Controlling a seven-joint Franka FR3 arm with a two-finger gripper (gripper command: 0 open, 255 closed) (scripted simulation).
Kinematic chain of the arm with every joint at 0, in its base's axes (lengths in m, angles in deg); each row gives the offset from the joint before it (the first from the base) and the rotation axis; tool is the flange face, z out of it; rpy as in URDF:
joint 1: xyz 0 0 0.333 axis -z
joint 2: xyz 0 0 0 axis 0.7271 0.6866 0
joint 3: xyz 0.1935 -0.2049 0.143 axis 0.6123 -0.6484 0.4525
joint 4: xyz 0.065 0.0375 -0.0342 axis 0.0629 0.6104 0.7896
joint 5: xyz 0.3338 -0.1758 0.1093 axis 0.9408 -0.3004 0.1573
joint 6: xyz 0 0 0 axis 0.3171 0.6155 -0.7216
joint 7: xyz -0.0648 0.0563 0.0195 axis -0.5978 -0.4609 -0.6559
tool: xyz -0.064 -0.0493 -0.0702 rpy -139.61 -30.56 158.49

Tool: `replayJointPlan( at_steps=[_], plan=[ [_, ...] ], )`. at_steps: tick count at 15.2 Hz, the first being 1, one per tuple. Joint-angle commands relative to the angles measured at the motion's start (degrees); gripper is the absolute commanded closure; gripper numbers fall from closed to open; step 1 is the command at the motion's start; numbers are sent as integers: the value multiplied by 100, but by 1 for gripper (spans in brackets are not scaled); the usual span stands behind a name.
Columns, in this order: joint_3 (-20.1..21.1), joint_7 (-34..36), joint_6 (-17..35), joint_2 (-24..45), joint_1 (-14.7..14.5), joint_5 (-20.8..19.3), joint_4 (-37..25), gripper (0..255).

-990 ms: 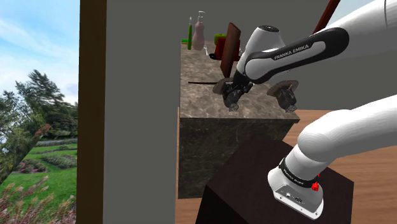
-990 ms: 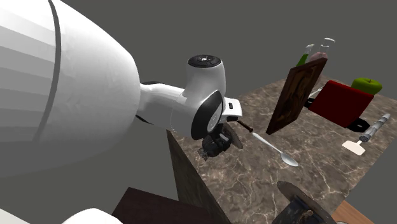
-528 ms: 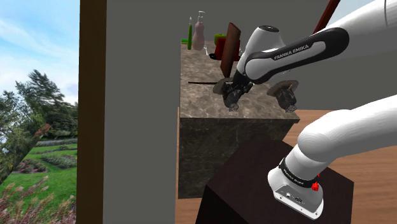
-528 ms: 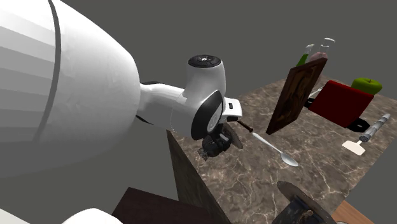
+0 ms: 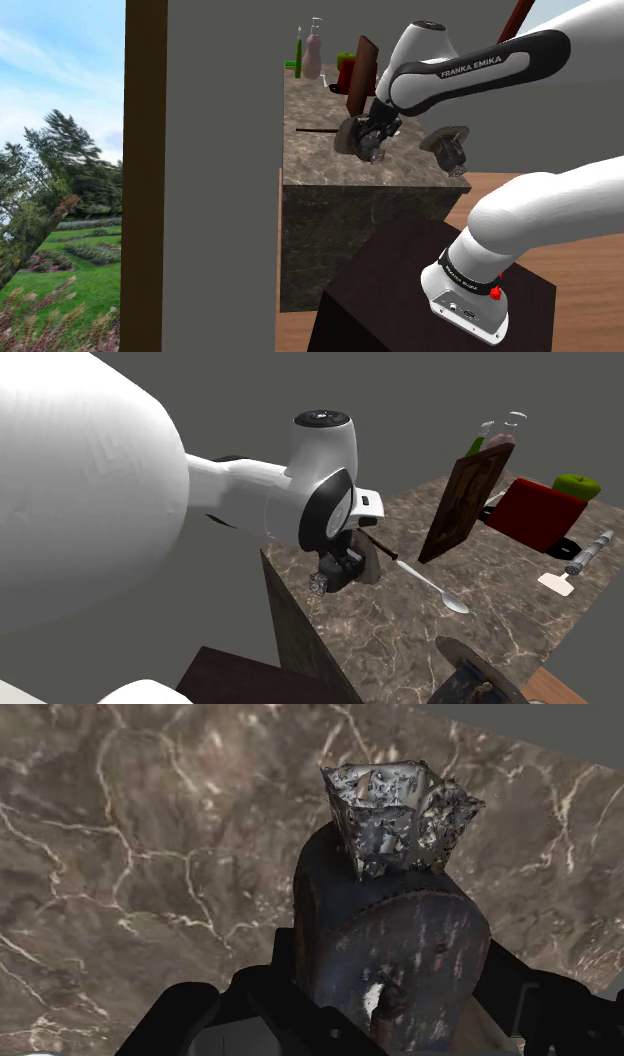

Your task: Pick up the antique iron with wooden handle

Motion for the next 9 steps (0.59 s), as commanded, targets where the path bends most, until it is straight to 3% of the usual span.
replayJointPlan(
  at_steps=[1, 9],
  plan=[
    [-13, -8, -194, -80, 1, -4, -115, 255],
    [-40, -20, -754, -285, 3, -14, -470, 255]
  ],
)
